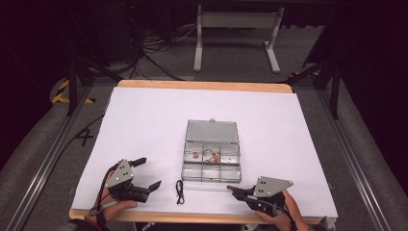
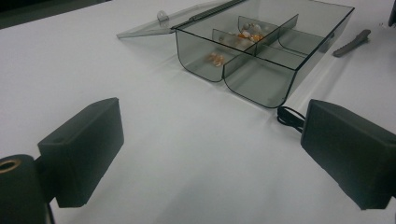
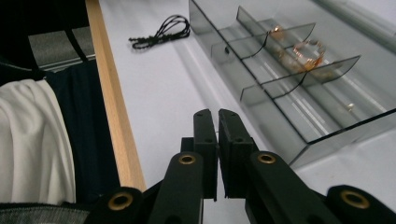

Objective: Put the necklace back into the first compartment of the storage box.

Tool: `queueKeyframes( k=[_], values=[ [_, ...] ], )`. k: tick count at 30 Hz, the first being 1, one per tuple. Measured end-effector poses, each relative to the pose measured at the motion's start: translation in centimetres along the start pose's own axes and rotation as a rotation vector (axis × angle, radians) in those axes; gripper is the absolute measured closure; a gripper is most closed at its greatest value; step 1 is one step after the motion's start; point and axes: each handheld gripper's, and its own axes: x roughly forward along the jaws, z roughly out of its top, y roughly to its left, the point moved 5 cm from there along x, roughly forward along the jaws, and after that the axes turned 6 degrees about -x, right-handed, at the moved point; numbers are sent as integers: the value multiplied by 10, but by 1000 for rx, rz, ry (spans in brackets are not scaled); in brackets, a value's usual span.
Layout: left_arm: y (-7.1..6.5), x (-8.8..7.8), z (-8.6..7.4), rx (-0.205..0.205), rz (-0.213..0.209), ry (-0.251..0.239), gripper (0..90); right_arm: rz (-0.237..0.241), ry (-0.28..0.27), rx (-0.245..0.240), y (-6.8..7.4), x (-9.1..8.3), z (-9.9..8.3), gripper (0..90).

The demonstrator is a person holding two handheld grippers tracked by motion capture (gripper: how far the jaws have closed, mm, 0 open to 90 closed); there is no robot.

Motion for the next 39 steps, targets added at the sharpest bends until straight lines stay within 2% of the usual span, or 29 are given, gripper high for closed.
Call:
queueKeyframes(
  k=[5,8,9,10,13,19,25,30,39],
  values=[
    [0,0,0,-4,1,-2,70,-38,-31,-14,-11,-6,12,871],
    [1,0,0,-3,2,-4,70,-70,-55,-9,-26,-8,22,871],
    [0,0,0,-17,1,-5,70,-76,-58,-9,-29,-8,23,871],
    [0,0,0,-17,1,-5,70,-76,-58,-9,-29,-8,23,871],
    [0,0,0,-17,3,-5,70,-97,-62,-7,-41,-6,28,871],
    [0,0,0,-23,3,-6,71,-127,-54,8,-65,5,33,871],
    [1,0,0,-21,3,-8,71,-142,-32,45,-89,22,28,871],
    [0,0,0,-24,2,-9,72,-148,-5,59,-99,33,25,871],
    [1,0,0,-21,2,-8,72,-157,22,78,-107,44,21,871]
  ],
)
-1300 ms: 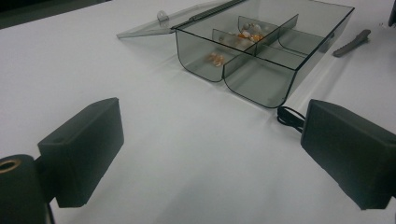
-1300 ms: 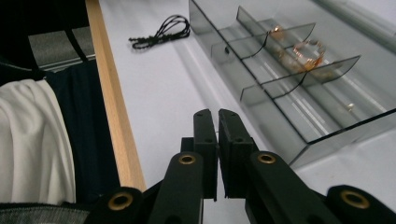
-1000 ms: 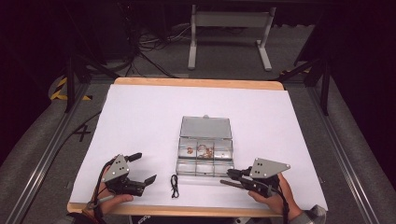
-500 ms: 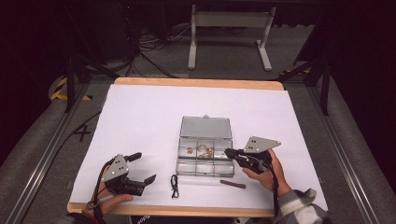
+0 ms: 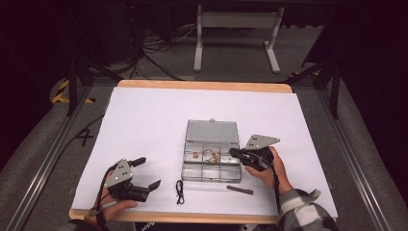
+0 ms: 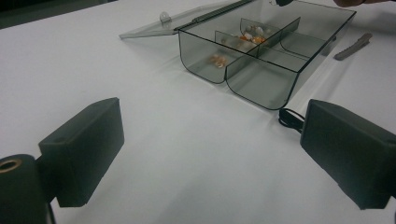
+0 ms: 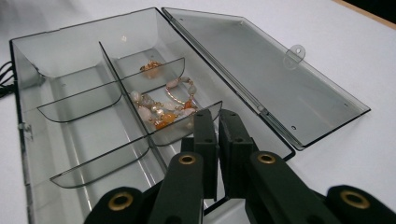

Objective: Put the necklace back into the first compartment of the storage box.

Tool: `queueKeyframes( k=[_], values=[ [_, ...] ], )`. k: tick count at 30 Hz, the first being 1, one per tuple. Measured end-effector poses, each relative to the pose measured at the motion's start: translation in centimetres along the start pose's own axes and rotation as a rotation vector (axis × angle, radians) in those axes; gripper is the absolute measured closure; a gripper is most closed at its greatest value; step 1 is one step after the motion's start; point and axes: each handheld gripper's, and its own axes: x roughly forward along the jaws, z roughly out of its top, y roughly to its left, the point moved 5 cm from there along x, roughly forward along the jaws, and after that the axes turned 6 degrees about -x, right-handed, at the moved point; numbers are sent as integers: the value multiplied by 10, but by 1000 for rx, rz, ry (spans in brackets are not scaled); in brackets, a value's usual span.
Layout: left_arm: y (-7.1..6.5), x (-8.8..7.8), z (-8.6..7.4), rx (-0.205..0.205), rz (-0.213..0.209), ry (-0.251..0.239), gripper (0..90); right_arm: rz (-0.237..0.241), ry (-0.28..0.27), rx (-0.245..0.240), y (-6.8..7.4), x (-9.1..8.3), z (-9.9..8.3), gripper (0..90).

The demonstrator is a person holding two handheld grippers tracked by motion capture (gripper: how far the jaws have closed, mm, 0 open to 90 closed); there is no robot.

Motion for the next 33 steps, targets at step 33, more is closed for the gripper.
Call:
queueKeyframes(
  k=[33],
  values=[
    [-1,0,0,-2,-2,1,73,-8,57,3,4,15,-6,847]
  ],
)
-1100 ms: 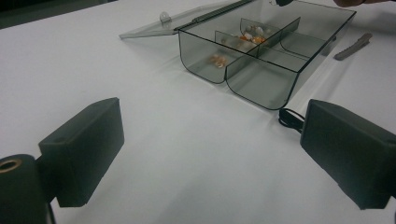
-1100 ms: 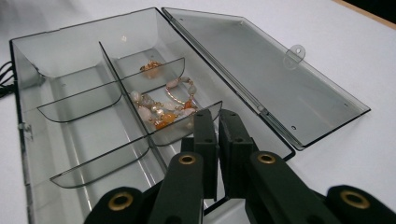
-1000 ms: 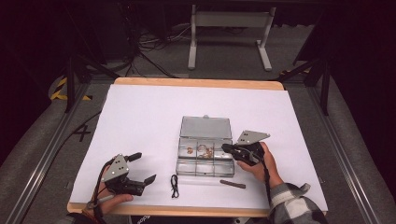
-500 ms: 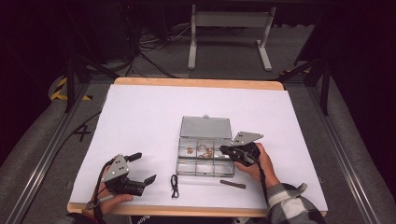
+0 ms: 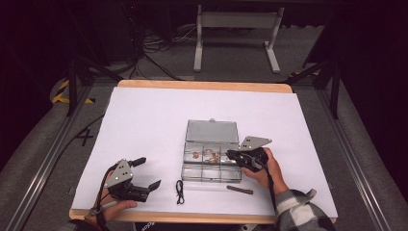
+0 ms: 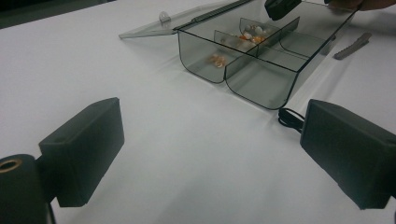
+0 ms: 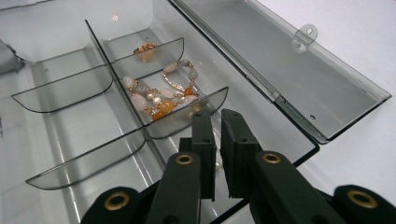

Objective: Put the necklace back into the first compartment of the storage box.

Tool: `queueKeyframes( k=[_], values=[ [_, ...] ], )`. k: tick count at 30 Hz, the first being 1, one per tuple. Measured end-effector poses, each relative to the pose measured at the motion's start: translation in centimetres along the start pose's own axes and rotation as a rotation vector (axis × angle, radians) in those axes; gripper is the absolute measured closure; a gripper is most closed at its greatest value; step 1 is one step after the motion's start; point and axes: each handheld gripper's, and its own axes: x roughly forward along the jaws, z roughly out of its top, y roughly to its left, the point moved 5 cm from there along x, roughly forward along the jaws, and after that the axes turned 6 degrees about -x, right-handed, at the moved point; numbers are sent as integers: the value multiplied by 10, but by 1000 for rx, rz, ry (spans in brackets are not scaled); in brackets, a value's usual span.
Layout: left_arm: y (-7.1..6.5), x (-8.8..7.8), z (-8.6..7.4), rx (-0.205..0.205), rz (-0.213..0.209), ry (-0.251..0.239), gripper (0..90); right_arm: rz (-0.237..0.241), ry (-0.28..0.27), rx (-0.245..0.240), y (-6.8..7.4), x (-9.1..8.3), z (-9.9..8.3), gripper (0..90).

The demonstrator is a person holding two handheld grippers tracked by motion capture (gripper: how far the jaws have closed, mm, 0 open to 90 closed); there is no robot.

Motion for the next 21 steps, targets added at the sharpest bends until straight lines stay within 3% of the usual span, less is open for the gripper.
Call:
queueKeyframes(
  k=[9,14,17,19,21],
  values=[
    [0,0,0,5,3,1,73,-12,-38,-7,0,-11,3,848],
    [0,0,1,19,9,4,74,-33,-70,-19,1,-26,5,835],
    [-3,-1,1,-2,-7,9,79,-67,-83,-38,3,-43,2,781],
    [-7,-1,2,16,-18,18,95,-103,-93,-43,2,-54,-2,738],
    [-12,0,4,13,-37,25,125,-124,-102,-21,0,-65,-8,666]
  ],
)
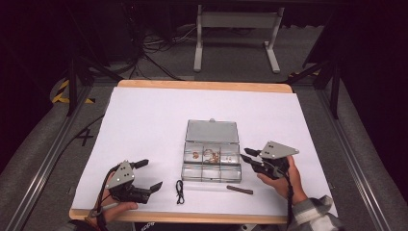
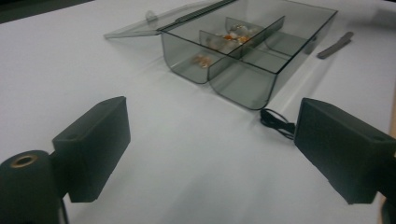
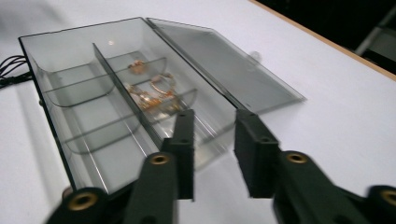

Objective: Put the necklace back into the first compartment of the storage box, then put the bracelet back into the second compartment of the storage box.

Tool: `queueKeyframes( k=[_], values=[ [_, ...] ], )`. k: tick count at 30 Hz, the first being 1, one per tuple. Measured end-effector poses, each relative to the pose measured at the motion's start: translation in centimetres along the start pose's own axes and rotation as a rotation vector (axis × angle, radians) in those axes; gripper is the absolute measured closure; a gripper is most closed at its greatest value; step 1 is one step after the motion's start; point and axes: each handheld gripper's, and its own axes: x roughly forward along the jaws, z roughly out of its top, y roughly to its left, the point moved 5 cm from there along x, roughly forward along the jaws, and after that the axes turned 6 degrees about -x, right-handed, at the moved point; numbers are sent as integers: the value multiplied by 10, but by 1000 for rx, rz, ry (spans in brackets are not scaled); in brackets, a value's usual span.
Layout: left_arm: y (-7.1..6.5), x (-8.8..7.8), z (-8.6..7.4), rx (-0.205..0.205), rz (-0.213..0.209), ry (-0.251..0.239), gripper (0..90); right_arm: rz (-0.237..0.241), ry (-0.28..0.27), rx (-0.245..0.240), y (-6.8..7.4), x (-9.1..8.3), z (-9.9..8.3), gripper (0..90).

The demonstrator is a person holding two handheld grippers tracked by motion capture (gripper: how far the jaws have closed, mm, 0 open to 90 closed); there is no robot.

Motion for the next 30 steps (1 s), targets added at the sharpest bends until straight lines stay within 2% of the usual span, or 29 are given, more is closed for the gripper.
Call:
queueKeyframes(
  k=[2,4,5,7,9,11,13,16,19,20,22,26,28,30],
  values=[
    [-7,2,1,-5,-34,22,152,-41,4,13,-4,-12,-8,641],
    [-13,4,1,-9,-73,40,198,-80,3,40,-11,-31,-25,575],
    [-18,5,1,-18,-95,53,198,-80,3,40,-11,-31,-25,575],
    [-27,10,1,-18,-129,79,209,-104,10,67,-15,-41,-37,567],
    [-36,16,3,-7,-142,117,213,-133,21,86,-20,-49,-50,555],
    [-43,23,3,-5,-141,141,209,-151,11,133,-25,-57,-63,528],
    [-48,31,4,3,-129,167,201,-184,23,129,-29,-61,-70,522],
    [-52,40,2,0,-120,205,199,-194,3,166,-33,-66,-76,480],
    [-52,47,-1,5,-86,249,199,-195,9,156,-31,-63,-78,442],
    [-50,50,-4,7,-62,277,213,-194,21,145,-28,-60,-78,409],
    [-50,50,-3,10,-55,280,222,-196,26,137,-28,-58,-78,402],
    [-49,53,-6,24,-53,316,322,-195,32,132,-26,-52,-80,377],
    [-49,52,-6,43,-41,317,412,-194,33,139,-27,-50,-81,372],
    [-47,49,-6,53,-35,308,556,-192,34,143,-27,-48,-83,370]
  ],
)
